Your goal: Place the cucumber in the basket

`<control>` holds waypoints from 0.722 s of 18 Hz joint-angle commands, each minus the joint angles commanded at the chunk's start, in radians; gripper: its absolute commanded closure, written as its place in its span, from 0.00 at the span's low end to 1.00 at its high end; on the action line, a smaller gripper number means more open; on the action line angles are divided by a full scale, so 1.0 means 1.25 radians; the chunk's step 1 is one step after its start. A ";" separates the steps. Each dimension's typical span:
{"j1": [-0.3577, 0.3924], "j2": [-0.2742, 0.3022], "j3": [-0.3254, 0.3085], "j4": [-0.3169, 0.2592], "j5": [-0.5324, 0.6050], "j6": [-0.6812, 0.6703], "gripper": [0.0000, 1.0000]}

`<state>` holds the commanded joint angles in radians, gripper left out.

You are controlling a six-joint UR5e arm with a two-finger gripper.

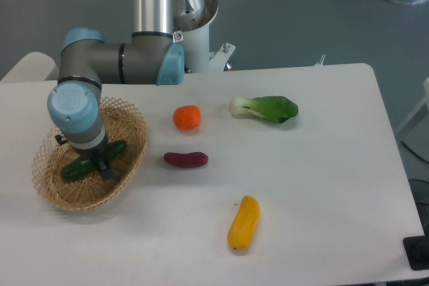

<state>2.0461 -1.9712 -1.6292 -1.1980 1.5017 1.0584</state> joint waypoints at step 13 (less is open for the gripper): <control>0.221 -0.098 0.159 -0.009 0.012 0.201 0.00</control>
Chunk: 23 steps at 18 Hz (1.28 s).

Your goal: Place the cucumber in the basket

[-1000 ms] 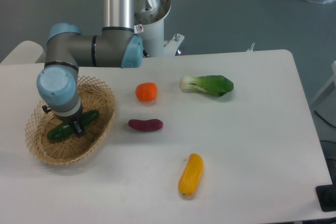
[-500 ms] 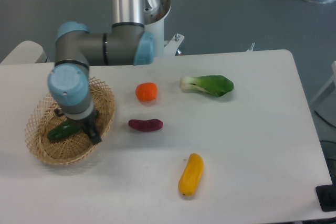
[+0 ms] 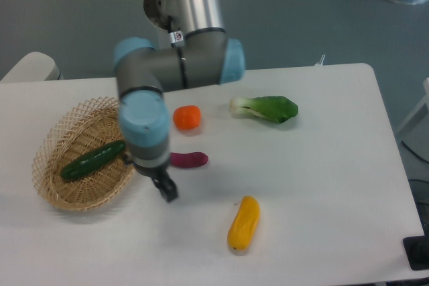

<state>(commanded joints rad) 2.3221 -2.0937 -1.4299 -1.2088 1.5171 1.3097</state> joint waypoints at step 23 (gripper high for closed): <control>0.134 -0.194 0.274 -0.041 0.042 0.220 0.00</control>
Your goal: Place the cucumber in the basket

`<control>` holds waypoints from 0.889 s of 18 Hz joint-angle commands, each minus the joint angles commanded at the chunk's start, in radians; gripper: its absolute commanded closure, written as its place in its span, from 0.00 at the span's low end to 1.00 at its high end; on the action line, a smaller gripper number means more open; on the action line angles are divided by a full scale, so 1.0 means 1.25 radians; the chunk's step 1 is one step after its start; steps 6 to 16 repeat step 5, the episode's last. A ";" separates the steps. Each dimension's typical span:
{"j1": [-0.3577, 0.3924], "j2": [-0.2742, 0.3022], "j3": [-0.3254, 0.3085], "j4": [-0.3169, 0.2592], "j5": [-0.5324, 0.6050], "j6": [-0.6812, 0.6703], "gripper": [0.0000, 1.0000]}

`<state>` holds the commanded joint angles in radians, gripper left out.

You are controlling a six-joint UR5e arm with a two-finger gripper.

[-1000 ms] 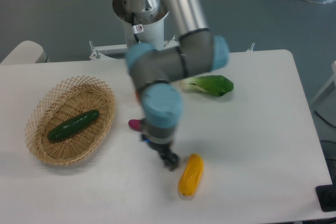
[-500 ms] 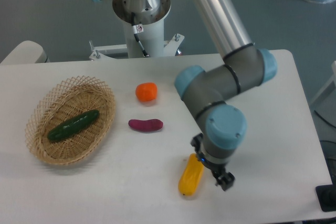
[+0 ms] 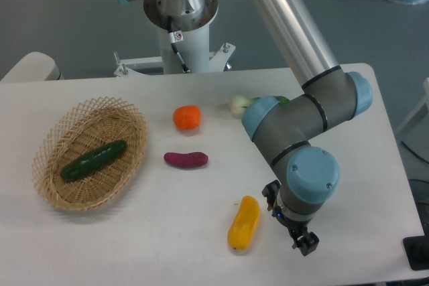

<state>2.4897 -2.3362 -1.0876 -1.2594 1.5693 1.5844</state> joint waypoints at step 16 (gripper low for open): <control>0.005 -0.001 -0.001 0.002 -0.001 0.005 0.00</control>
